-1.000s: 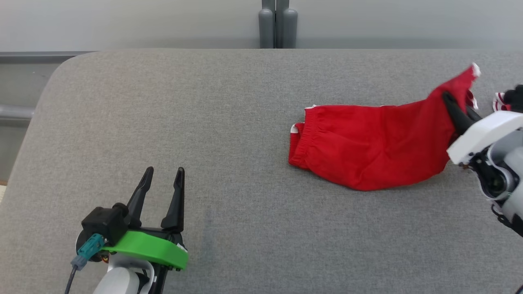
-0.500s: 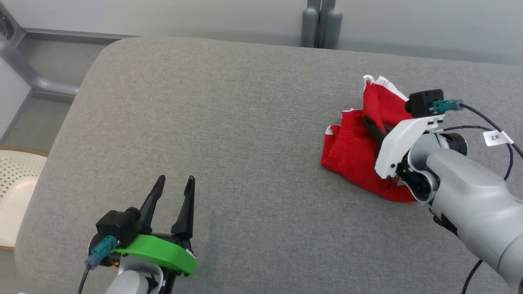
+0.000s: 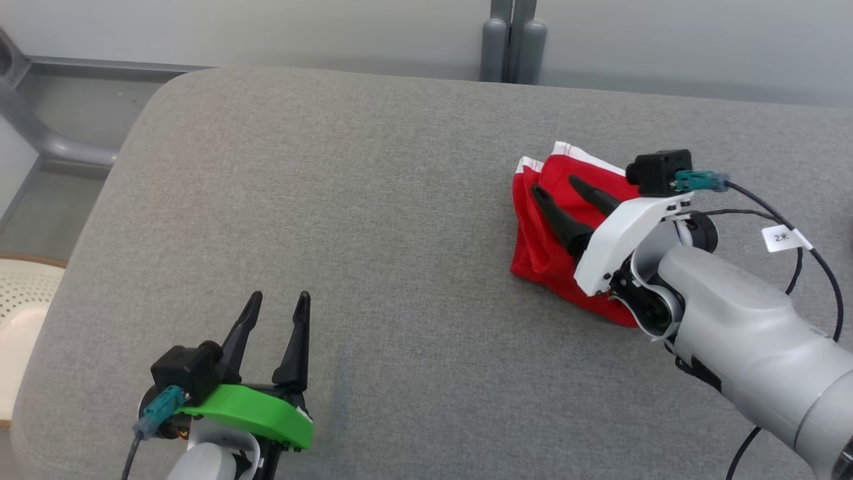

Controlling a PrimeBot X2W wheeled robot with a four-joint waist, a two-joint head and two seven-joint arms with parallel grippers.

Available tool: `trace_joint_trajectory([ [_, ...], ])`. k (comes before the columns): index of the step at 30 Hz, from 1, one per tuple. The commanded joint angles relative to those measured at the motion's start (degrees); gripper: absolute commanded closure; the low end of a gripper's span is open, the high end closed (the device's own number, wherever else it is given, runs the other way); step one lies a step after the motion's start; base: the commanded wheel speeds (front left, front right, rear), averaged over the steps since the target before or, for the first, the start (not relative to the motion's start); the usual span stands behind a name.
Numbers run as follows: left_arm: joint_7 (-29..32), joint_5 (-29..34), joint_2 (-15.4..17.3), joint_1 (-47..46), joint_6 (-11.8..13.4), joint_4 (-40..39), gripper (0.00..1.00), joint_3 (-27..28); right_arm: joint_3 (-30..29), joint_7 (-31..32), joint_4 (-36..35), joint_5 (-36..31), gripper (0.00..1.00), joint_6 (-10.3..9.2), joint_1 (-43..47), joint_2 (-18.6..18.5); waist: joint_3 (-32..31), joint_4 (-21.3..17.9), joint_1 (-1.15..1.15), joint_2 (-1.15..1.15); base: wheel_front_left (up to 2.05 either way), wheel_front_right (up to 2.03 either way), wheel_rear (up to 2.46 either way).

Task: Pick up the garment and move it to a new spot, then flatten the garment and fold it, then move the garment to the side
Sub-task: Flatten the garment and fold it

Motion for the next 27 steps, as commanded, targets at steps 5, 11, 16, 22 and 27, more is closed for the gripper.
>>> trace_joint_trajectory([
  [5, -0.1, 0.9, 0.2, 0.5, 0.4, -1.4, 0.00, 1.1, -6.9, -2.5, -5.0, -2.0, 0.00, 0.02, 1.0, -5.8, -1.1, -3.7, 0.00, 0.00, 0.00, 0.00, 0.00],
  [11, -0.1, 1.7, -0.3, 1.3, 0.6, -2.8, 0.00, 2.1, -21.7, -2.5, -5.9, -10.3, 0.00, 0.03, 7.4, -10.3, -0.9, -5.6, 0.00, 0.00, 0.00, 0.00, 0.00],
  [16, -0.1, 2.2, -0.5, 0.8, 0.0, -3.0, 0.00, 2.1, -26.4, -2.5, -3.9, -15.2, 0.00, 0.03, 11.7, -8.9, -0.1, -5.6, 0.00, 0.00, 0.00, 0.00, 0.00],
  [22, -0.1, 2.6, -0.6, -1.0, -0.3, -2.4, 0.00, 1.8, -25.6, -1.3, -0.6, -16.6, 1.00, 0.03, 10.6, -5.5, 1.0, -3.9, 0.00, 0.00, 0.00, 0.00, 0.00],
  [27, -0.1, 2.6, -1.1, -1.5, -0.5, -1.7, 0.00, 1.9, -22.2, 2.9, 2.8, -16.6, 1.00, 0.03, 9.3, -1.9, 1.6, -2.0, 0.00, 0.00, 0.00, 0.00, 0.00],
])
